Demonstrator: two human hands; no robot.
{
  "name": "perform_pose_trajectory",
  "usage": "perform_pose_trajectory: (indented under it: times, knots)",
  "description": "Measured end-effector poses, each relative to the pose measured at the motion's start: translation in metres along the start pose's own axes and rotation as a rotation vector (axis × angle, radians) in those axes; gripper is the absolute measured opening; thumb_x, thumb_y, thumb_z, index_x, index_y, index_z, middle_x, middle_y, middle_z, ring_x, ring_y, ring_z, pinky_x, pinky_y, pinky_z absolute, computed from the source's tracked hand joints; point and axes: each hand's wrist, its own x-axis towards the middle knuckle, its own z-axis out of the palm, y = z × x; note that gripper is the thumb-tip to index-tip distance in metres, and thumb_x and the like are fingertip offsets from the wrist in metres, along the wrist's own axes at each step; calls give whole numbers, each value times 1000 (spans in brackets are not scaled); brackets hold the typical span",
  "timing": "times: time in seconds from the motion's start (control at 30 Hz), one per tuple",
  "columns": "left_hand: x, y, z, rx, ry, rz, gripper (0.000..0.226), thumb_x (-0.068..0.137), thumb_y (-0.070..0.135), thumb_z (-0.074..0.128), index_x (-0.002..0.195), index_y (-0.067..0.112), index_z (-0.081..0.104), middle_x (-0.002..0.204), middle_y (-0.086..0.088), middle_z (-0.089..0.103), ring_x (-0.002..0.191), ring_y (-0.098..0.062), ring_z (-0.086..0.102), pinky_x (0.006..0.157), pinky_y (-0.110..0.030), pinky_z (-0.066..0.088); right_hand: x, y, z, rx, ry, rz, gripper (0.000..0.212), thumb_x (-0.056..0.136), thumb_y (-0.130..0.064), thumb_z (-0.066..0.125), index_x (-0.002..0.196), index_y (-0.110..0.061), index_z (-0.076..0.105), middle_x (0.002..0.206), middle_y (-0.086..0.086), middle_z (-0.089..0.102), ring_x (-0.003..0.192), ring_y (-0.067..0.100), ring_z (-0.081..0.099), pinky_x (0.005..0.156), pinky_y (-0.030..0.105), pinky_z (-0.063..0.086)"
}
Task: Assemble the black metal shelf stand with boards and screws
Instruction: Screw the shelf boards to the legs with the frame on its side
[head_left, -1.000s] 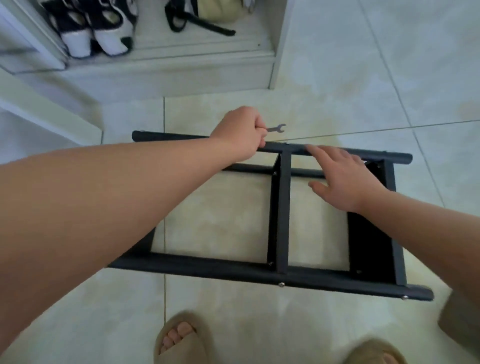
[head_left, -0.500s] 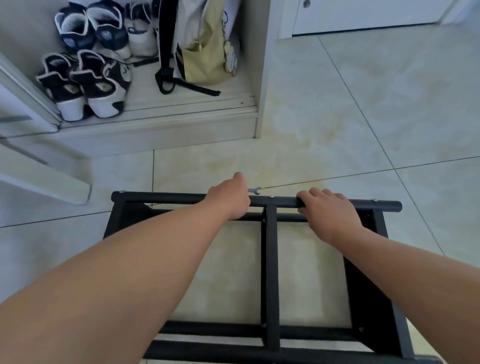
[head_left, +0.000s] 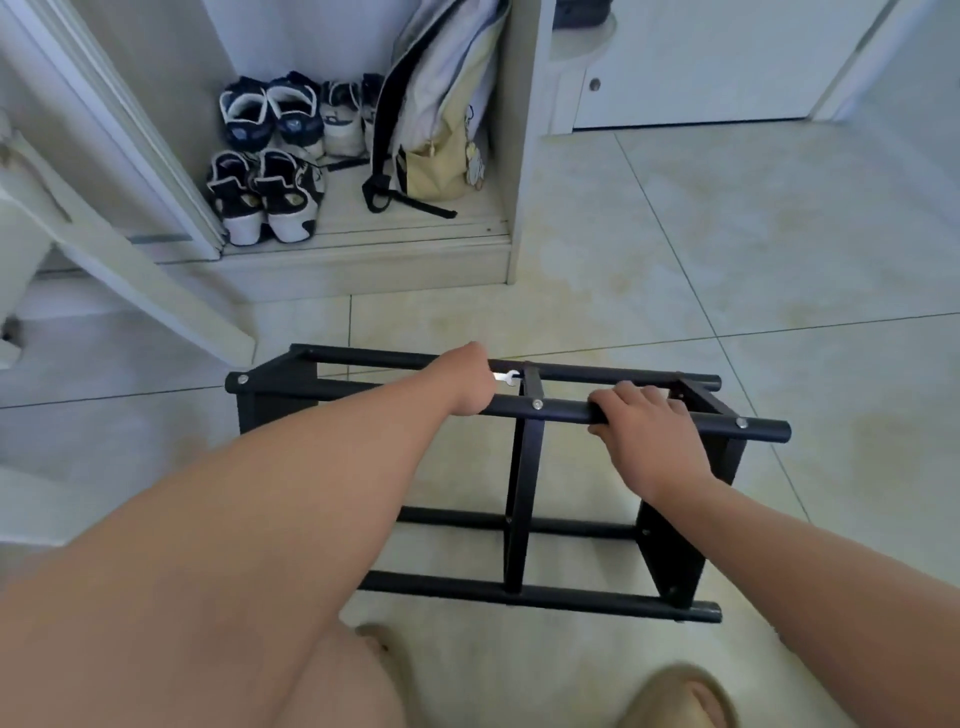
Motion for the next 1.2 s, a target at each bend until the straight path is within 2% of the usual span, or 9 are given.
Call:
perform_pose_trajectory:
  times: [0.1, 0.2, 0.4, 0.5, 0.63, 0.73, 0.93, 1.07, 1.2]
  knots:
    - [-42, -4, 23, -18, 8, -18, 26, 101, 10, 42, 123, -1, 50, 102, -12, 64, 87, -29, 57, 78, -36, 47, -47, -9, -5, 9, 10, -20, 27, 105, -33, 47, 130, -23, 53, 122, -2, 55, 108, 28, 52, 88, 39, 39]
    - [-76, -9, 48, -41, 24, -33, 27, 100, 13, 39, 126, 6, 44, 110, -9, 70, 106, -32, 59, 98, -44, 43, -84, -18, -4, 18, 16, -32, 26, 105, -27, 47, 130, -22, 53, 121, -1, 55, 107, 28, 51, 89, 39, 38]
    - [-128, -21, 104, -48, 218, -6, 13, 97, 8, 35, 105, 17, 40, 76, 3, 56, 71, -21, 50, 83, -38, 31, -143, -39, 1, 70, -10, 25, 23, 103, -26, 51, 125, -21, 53, 122, -1, 55, 110, 28, 50, 92, 39, 41]
    - [-146, -26, 124, -81, 248, 8, 13, 98, 8, 37, 102, 20, 38, 71, 5, 55, 66, -16, 47, 81, -37, 29, -162, -42, 3, 51, -54, 36, 23, 103, -27, 51, 125, -21, 52, 123, -2, 54, 109, 27, 49, 90, 38, 42]
    - [-161, -26, 137, -90, 229, 8, 11, 99, 10, 37, 101, 22, 38, 73, 5, 55, 69, -17, 50, 80, -37, 27, -176, -42, 5, 49, -104, 37, 23, 102, -31, 53, 123, -21, 52, 121, -2, 54, 109, 25, 50, 89, 38, 42]
    - [-170, -24, 145, -107, 126, 1, 9, 100, 11, 37, 105, 18, 39, 84, 0, 58, 81, -25, 53, 81, -38, 31, -186, -38, 8, 77, -161, 34, 25, 99, -33, 58, 121, -20, 54, 118, -2, 55, 108, 23, 49, 86, 36, 41]
    - [-181, -19, 145, -106, 19, -39, 8, 101, 11, 38, 108, 13, 41, 95, -7, 58, 86, -28, 51, 80, -39, 35, -189, -34, 5, 70, -269, -3, 30, 96, -38, 62, 119, -21, 54, 118, -1, 55, 107, 22, 50, 85, 36, 43]
    - [-179, -16, 124, -90, -91, -65, 15, 101, 13, 41, 111, 10, 51, 101, -9, 58, 94, -30, 56, 82, -39, 43, -171, -31, -14, 105, -366, -64, 54, 93, -49, 64, 137, -21, 47, 130, 1, 51, 120, 25, 49, 90, 38, 47]
    - [-176, -23, 100, -45, -60, -35, 17, 98, 11, 49, 102, 11, 65, 100, -6, 66, 94, -28, 62, 81, -39, 51, -159, -26, -26, 134, -340, -213, 74, 88, -57, 65, 149, -27, 36, 144, -2, 42, 132, 25, 39, 103, 40, 37]
